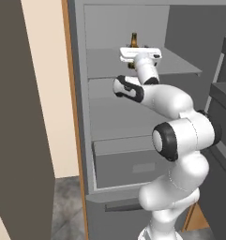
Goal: Place the beer on the top shelf of the fridge to keep it out of children's reach, and place the pear and orange on lower shelves for easy access.
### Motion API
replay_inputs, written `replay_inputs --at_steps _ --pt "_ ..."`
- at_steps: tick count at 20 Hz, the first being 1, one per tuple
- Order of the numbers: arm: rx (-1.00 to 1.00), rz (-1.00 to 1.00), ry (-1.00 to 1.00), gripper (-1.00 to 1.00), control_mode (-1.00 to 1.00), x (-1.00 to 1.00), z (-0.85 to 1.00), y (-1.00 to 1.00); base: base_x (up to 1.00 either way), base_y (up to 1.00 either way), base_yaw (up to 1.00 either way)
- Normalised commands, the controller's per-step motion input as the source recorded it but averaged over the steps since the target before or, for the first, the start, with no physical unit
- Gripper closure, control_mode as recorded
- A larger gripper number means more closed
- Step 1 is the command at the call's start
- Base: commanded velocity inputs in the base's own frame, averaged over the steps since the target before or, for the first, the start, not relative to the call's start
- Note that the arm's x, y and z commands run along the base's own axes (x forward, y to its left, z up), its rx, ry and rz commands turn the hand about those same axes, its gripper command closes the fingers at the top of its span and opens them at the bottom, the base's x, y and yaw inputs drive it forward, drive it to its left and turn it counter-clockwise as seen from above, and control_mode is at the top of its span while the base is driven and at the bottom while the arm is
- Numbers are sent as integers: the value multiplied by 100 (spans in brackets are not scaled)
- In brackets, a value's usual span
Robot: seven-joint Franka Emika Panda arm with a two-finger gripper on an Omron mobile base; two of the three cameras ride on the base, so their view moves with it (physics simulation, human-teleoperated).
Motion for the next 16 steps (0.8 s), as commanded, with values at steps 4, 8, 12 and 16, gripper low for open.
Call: replay_inputs --at_steps 4,8,12,16 --pt "-4 1 7 -100 -100 -99 5 0 0 0 0" --pt "-4 4 25 -100 -100 -100 7 0 0 0 0" --pt "-4 0 43 -100 -100 -100 0 0 0 0 0" --pt "-5 1 50 -100 -100 -100 0 0 0 0 0"
